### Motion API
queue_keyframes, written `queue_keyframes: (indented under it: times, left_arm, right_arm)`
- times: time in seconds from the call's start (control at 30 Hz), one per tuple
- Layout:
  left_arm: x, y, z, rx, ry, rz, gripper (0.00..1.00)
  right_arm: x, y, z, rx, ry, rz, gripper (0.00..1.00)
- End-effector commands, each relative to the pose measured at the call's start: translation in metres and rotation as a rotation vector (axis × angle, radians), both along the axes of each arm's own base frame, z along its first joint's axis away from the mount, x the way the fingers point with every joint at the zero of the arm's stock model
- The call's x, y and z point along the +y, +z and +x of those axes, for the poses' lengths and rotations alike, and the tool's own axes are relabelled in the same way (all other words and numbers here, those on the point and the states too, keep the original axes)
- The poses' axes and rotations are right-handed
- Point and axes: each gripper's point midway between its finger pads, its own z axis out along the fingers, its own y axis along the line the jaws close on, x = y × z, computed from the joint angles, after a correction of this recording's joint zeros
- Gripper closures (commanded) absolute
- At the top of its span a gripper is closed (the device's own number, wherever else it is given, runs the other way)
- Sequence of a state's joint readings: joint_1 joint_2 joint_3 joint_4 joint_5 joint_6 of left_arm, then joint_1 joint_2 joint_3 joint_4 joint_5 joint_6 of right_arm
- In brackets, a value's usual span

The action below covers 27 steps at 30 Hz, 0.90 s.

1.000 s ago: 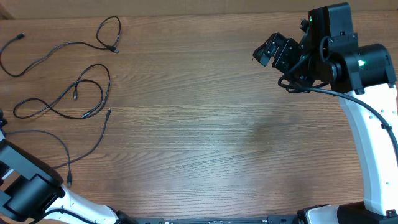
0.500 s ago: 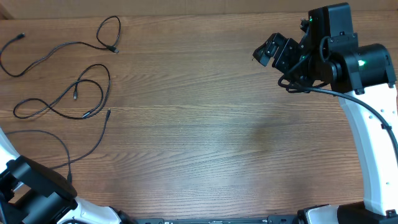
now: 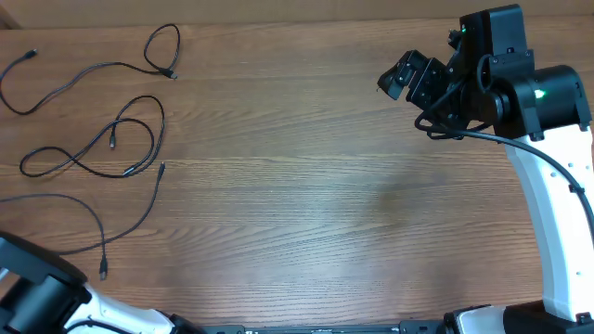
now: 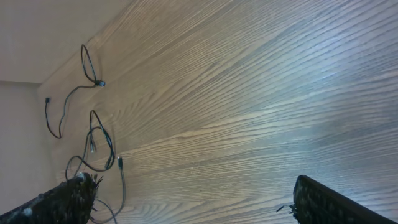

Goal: Untangle cables

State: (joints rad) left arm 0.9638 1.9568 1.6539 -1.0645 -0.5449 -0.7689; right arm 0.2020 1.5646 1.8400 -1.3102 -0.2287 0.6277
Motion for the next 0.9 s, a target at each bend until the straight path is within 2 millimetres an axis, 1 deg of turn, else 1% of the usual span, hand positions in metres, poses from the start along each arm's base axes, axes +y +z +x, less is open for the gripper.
queue_keyframes:
  times: [0.0,0.07,0.13,0.17,0.2,0.27,0.33,0.43,0.53,0.67,0.73,0.77,0.8,0.83,0.87]
  left_arm:
    - [0.001,-0.043,0.014,-0.014,-0.079,-0.119,0.53]
    - [0.004,-0.064,0.031,-0.041,-0.178,-0.174,0.52]
    - [0.005,-0.082,0.047,-0.074,-0.261,-0.211,0.47]
    - [0.007,-0.09,0.053,-0.085,-0.285,-0.219,0.43]
    - [0.009,-0.097,0.057,-0.089,-0.293,-0.217,0.4]
    - [0.016,-0.11,0.064,-0.097,-0.3,-0.201,0.41]
    - [0.02,-0.116,0.067,-0.098,-0.308,-0.194,0.38]
    - [0.023,-0.127,0.068,-0.089,-0.327,-0.198,0.4]
    - [0.022,-0.14,0.066,-0.073,-0.331,-0.22,0.41]
    - [0.017,-0.15,0.063,-0.044,-0.359,-0.257,0.51]
    - [0.016,-0.151,0.06,-0.026,-0.366,-0.268,0.64]
    - [0.015,-0.15,0.056,-0.009,-0.362,-0.27,0.72]
    - [0.014,-0.149,0.052,0.012,-0.357,-0.274,0.84]
    - [0.013,-0.148,0.047,0.04,-0.35,-0.28,0.92]
    - [0.012,-0.147,0.042,0.062,-0.344,-0.287,0.96]
  right_arm:
    - [-0.001,0.008,0.003,-0.028,0.001,-0.002,0.0]
    - [-0.001,0.008,0.003,-0.029,0.001,-0.002,0.0]
    - [-0.001,0.008,0.003,-0.029,0.001,-0.002,0.0]
    - [-0.001,0.008,0.003,-0.029,0.001,-0.002,0.0]
    - [-0.001,0.008,0.003,-0.029,0.001,-0.002,0.0]
    - [-0.001,0.008,0.003,-0.029,0.001,-0.002,0.0]
    - [-0.001,0.008,0.003,-0.028,0.001,-0.002,0.0]
    - [-0.001,0.009,0.004,-0.03,0.001,-0.001,0.0]
    - [-0.001,0.009,0.004,-0.034,0.001,0.0,0.0]
    - [-0.001,0.01,0.005,-0.039,0.001,0.001,0.0]
    - [-0.001,0.01,0.005,-0.039,0.001,0.001,0.0]
    - [-0.001,0.01,0.005,-0.039,0.001,0.001,0.0]
    - [-0.001,0.01,0.005,-0.039,0.001,0.001,0.0]
    - [-0.001,0.01,0.005,-0.039,0.001,0.001,0.0]
    - [-0.001,0.01,0.005,-0.039,0.001,0.001,0.0]
